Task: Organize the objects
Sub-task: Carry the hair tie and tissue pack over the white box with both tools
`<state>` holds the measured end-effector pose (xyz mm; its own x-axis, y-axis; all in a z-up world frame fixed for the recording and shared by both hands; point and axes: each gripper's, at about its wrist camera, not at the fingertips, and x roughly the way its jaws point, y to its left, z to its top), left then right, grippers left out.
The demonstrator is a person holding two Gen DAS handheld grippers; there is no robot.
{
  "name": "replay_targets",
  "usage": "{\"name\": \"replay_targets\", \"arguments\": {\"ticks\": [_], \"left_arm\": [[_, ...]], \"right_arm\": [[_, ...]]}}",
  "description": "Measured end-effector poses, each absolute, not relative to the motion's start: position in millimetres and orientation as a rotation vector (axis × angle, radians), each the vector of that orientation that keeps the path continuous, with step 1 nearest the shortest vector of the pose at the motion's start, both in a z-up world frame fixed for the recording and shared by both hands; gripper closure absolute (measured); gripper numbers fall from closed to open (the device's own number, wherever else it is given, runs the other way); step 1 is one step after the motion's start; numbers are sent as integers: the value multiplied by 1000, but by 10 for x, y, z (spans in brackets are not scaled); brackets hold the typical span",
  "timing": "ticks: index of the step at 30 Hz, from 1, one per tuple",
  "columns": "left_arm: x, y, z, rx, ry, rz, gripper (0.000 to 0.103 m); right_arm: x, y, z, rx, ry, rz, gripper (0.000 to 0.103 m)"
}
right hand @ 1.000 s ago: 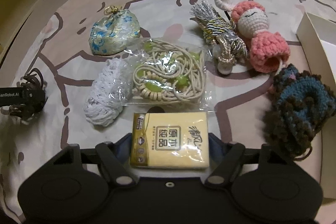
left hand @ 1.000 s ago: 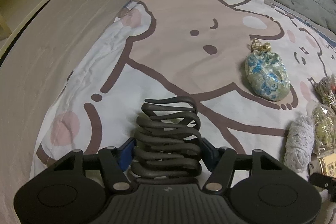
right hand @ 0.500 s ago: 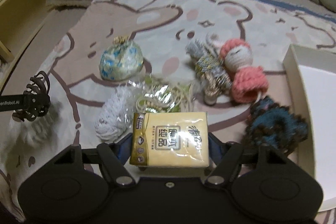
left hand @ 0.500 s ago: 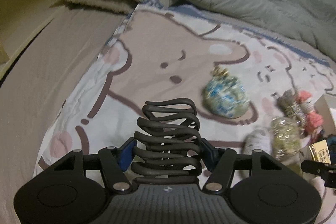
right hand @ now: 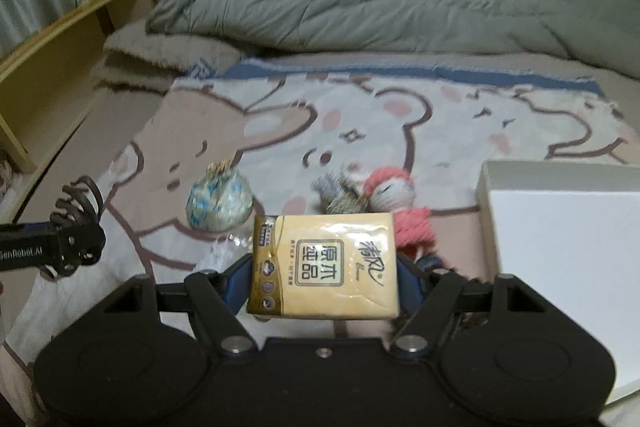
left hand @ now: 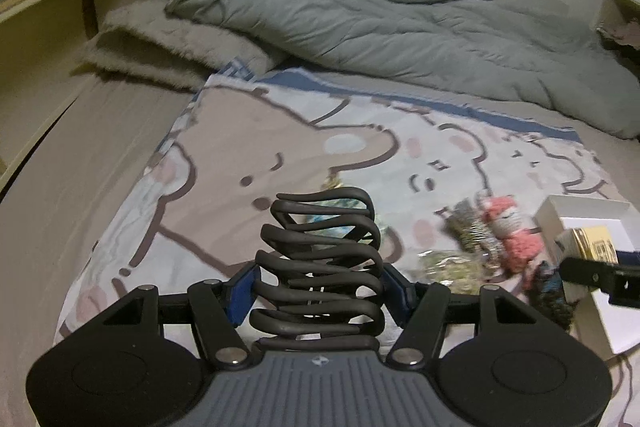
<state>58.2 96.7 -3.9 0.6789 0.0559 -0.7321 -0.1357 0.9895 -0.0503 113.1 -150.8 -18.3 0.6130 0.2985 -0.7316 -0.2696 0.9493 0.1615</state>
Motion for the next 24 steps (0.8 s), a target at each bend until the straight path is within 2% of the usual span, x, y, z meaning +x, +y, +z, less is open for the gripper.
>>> {"name": "replay_targets", "arguments": {"ticks": [24], "left_arm": [[670,-27,375,-116,697,-38,39]], "right_arm": [[949,-2388,299,83,665,256,30]]}}
